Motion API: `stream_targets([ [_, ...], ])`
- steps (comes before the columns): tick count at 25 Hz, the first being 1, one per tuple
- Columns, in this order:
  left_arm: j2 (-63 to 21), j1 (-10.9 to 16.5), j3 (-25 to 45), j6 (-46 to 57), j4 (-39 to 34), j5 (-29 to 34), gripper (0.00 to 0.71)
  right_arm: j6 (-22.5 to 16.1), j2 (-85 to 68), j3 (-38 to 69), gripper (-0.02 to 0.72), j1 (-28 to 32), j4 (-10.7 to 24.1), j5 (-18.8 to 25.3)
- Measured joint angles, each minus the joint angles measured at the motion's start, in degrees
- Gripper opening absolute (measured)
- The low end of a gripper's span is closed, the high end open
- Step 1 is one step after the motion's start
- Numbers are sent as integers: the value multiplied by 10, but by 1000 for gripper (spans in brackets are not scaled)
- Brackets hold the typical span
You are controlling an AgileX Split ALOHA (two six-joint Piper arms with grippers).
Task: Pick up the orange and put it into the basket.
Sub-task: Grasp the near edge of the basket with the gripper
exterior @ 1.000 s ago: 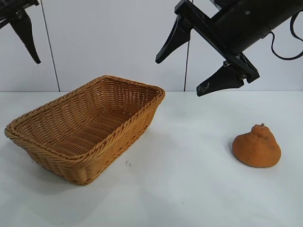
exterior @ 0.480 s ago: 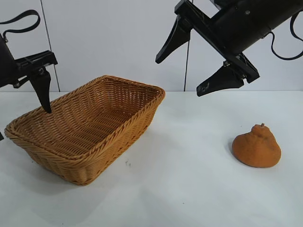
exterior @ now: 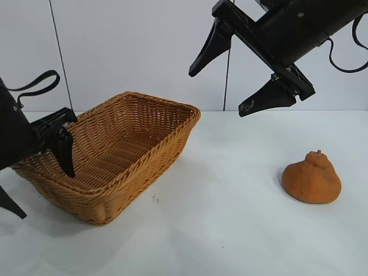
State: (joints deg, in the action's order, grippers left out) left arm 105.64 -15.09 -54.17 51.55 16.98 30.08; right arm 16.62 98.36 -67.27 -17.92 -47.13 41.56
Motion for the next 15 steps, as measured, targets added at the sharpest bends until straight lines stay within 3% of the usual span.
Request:
stream_targets([
  [5,9,0,1,-15,8,-24,531,0,0,0,652,0,0,0],
  [8,9,0,1,-18,9,-23,339,0,0,0,652,0,0,0],
  [10,9,0,1,-17,13,-18,144,0,0,0,652,0,0,1],
  [12,7,0,-1,-21,16,-18,82,0,0,0,652,0,0,1],
  [15,-4,6,-12,-42,17,14,83,0,0,0,652,0,0,2],
])
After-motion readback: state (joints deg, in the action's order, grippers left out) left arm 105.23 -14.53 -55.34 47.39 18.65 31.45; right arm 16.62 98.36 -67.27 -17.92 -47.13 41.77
